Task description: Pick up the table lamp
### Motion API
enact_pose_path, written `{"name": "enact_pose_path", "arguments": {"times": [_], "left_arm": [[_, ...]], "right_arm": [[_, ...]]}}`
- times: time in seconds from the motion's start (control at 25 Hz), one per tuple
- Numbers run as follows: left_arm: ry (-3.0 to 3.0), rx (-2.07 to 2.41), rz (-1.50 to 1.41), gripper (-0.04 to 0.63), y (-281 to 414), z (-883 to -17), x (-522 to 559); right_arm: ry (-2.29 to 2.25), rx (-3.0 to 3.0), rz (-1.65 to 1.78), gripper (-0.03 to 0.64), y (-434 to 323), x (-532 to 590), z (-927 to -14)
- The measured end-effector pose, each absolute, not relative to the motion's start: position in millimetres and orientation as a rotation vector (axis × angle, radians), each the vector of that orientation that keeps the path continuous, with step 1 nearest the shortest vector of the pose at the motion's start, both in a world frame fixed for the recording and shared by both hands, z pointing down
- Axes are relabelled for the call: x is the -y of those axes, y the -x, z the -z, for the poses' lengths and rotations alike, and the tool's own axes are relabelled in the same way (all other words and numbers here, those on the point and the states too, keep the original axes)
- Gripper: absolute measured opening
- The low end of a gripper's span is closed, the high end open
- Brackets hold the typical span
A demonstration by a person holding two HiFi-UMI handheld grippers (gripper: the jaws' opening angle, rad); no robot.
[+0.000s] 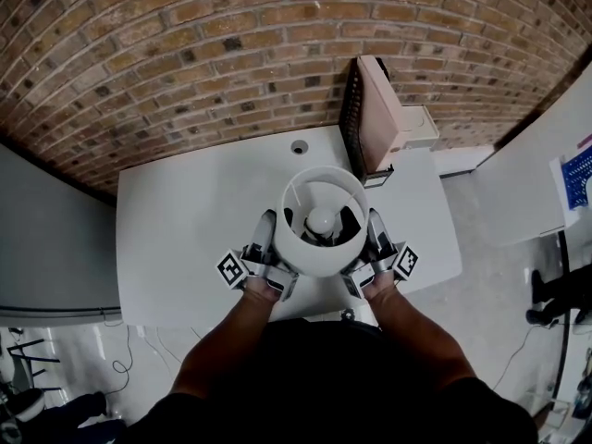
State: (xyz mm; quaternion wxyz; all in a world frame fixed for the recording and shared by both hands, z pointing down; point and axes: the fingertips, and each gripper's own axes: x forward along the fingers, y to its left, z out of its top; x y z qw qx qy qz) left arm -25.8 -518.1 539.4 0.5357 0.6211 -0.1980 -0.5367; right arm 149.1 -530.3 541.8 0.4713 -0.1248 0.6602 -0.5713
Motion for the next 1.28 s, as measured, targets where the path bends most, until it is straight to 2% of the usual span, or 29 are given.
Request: {"name": "enact_pose_path", "arguments": {"times": [0.32,0.92,1.28], "left_arm": [[-1.492,0.456,1.292,0.374,27,-524,514],[-1.578,0.458,1.330,0.374,28,-438,486],[-1.576,0.482,1.327,0.374,34,-424,464]], "right_arm": [[0.288,-1.634,1.384,0.416,-148,527,-526],[0.249,-1.699,1.318,0.419,-150,501,-435],[0.243,-1.693,1.331,0.420,-145,480,-422]]}}
